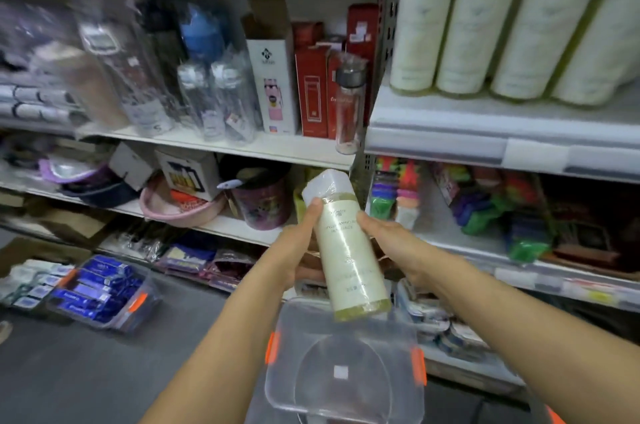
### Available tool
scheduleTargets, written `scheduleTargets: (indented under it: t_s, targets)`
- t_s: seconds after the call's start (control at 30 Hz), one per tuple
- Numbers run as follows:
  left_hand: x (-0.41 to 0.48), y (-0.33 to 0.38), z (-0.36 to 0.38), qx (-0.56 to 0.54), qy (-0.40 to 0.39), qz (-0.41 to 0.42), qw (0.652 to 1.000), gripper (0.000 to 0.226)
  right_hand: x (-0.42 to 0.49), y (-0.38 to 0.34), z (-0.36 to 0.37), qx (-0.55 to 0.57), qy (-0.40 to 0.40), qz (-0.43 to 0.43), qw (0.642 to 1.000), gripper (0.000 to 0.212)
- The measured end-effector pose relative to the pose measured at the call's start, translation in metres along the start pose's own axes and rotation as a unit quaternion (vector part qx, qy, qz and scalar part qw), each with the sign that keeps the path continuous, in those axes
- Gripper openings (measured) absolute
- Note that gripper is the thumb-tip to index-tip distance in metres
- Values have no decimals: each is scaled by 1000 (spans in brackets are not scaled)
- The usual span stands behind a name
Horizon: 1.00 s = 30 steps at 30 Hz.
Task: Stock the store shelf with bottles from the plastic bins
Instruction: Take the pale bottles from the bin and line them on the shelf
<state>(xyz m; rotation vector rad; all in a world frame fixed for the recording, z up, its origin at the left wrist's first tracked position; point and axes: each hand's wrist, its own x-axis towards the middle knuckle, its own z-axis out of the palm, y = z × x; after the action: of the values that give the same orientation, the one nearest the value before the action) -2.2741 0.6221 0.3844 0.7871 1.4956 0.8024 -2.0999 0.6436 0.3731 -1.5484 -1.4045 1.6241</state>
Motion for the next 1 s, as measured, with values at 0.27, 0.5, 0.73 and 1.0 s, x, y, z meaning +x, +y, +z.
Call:
scheduleTargets:
  t_s: [0.27,0.5,0.73,1.0]
  targets:
    - [-46,71,56,19,-1,92,996,71,-55,-53,-69,-9,33,-98,995,38]
    - [-73,120,126,45,-16,159,986,64,-92,-76,-136,-10,34,-156,987,42]
    - [-82,156,206,93,-29,222,970,50,-115,-75,-212,10,72,-207,976,46]
    - [-71,193,299,90,-103,262,955,56,-130,-76,-309,36,165,-260,951,47]
